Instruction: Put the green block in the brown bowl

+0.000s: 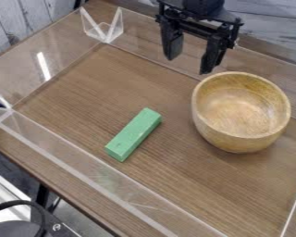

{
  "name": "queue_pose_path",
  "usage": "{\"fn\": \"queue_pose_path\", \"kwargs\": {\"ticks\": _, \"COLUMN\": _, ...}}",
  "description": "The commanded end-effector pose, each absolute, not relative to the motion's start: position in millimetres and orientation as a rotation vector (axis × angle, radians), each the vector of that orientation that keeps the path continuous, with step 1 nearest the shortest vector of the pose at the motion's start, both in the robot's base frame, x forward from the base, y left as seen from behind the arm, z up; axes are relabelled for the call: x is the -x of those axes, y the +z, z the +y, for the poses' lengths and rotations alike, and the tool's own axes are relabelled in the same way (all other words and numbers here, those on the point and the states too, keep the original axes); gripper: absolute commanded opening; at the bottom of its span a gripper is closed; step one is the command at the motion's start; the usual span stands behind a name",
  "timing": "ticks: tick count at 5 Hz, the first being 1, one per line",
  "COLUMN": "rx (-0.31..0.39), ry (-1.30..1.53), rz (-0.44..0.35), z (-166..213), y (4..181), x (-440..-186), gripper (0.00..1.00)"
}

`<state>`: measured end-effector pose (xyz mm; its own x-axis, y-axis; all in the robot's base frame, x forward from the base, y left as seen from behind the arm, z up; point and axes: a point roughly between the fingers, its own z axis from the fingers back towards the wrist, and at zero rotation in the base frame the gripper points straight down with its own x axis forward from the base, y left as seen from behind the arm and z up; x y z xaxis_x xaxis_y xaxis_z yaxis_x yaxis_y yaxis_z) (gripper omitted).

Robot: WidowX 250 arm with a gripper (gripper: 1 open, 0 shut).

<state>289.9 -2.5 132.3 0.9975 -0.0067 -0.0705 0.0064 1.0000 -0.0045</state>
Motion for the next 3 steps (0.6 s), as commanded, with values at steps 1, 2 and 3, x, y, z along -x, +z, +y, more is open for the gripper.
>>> {"fn": "queue_pose_path", "kwargs": {"ticks": 1, "rx": -0.027, "ry": -0.048, "rz": 0.067, "z": 2.7, "y": 125.7, "x": -277.9, "gripper": 1.0}}
{"fn": "queue_pose_path", "kwargs": {"ticks": 2, "rx": -0.071, "ry": -0.101, "rz": 0.036, "z": 11.9, "y": 114.5, "x": -255.3, "gripper": 1.0}}
{"fn": "queue_pose_path", "kwargs": {"ticks": 3, "rx": -0.096, "ry": -0.11, "rz": 0.051, "z": 9.4, "y": 101.1, "x": -236.4, "gripper": 1.0}}
